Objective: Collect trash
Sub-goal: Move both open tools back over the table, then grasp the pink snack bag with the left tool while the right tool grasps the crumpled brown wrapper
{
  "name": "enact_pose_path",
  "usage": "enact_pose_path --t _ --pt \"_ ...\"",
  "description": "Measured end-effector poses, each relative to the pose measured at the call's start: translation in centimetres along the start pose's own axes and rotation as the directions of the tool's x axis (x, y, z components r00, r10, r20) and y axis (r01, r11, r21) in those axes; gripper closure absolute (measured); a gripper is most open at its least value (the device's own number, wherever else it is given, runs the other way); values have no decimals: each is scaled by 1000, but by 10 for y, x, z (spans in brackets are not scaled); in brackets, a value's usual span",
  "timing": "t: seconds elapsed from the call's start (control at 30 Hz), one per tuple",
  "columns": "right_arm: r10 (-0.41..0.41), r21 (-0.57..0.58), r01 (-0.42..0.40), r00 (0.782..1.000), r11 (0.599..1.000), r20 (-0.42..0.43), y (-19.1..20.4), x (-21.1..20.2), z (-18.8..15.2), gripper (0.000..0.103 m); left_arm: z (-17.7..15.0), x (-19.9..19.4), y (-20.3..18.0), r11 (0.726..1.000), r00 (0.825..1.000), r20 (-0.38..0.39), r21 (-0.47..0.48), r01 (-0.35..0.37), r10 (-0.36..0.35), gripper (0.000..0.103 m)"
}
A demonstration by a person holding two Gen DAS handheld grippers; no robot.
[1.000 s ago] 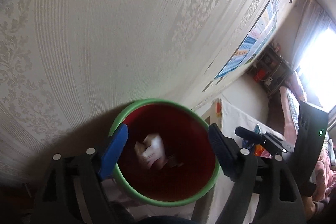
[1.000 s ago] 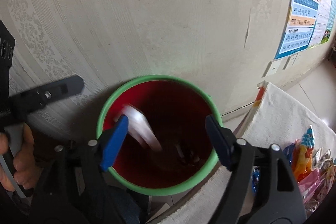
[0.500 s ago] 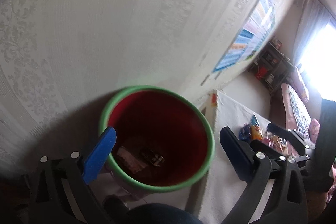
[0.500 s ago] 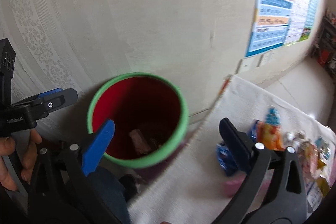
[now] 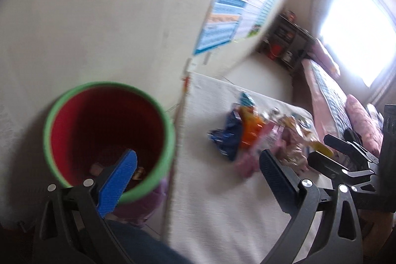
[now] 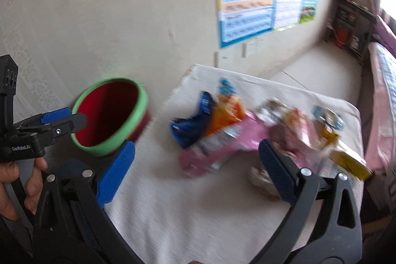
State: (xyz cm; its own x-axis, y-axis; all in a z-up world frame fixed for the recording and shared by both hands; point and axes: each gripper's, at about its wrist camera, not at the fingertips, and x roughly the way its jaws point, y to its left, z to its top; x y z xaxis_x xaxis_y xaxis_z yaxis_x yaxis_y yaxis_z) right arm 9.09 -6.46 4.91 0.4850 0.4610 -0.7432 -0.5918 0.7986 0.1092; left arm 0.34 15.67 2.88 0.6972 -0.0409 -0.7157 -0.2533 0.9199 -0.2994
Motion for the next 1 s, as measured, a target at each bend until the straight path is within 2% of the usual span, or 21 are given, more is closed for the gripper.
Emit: enact_pose_path --t 0.3,0.5,0.8,1.0 --pt "-106 89 108 994 990 -21 -75 -24 -39 5 -12 28 -66 993 995 -66 92 75 -69 8" --pt "-127 147 133 991 980 -51 -105 -23 -63 5 -16 48 -90 984 992 -110 160 79 -62 8" --pt "-97 158 107 993 982 -69 -109 -5 -71 5 -14 77 -102 974 986 -163 216 73 -38 9" --pt "-131 63 136 988 989 -85 -96 24 -62 5 -10 105 -105 968 981 -192 237 79 -33 10"
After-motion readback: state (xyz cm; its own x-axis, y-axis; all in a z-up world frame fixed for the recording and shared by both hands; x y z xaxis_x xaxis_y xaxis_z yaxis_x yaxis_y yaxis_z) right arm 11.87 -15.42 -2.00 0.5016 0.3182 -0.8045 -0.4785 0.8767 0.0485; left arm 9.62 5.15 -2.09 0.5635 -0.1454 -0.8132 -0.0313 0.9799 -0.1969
